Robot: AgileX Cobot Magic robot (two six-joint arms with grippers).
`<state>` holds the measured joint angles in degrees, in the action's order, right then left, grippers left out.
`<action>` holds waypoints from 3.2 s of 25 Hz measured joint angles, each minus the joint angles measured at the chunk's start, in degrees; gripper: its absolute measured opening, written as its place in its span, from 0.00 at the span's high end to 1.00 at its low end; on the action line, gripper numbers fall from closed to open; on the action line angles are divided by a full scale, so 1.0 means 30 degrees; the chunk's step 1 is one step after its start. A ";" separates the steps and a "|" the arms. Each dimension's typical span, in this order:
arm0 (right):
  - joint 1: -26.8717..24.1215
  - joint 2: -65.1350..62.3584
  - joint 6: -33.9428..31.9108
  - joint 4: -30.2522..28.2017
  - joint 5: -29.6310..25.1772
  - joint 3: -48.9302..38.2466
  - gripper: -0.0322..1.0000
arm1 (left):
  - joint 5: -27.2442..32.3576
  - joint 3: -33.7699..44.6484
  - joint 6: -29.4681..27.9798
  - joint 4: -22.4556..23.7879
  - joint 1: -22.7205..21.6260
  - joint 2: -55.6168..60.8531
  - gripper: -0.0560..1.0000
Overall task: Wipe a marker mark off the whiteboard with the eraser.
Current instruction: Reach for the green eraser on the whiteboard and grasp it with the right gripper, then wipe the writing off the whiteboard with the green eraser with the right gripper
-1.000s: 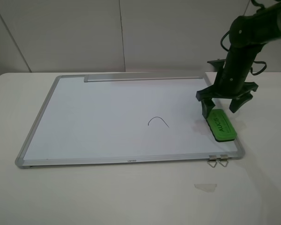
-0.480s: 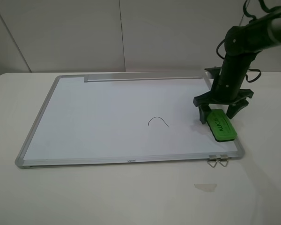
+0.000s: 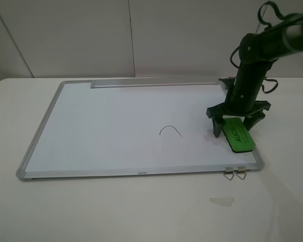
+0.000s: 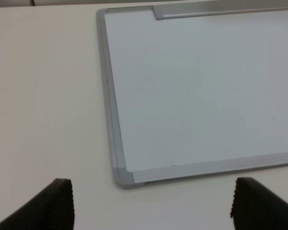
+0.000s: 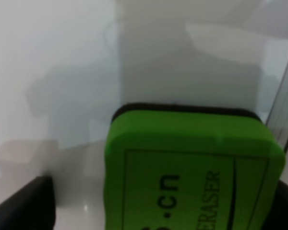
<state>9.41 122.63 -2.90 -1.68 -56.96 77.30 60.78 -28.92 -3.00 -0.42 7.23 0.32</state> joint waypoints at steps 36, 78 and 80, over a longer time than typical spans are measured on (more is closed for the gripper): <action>0.2155 -0.1510 -0.0062 0.0077 -0.3650 0.3702 0.39 | 0.0000 0.0000 0.0000 0.0000 0.0000 0.0000 0.30; 0.7833 0.2970 0.1590 -0.0845 0.1599 0.4845 0.39 | 0.0000 0.0000 0.0000 0.0000 0.0000 0.0000 0.30; 0.6998 0.2970 0.1578 -0.0817 0.2146 0.4866 0.39 | 0.0000 0.0000 0.0000 0.0000 0.0000 0.0000 0.30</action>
<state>30.40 131.54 1.83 -4.13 -50.52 91.90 60.78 -28.92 -3.00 -0.42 7.23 0.32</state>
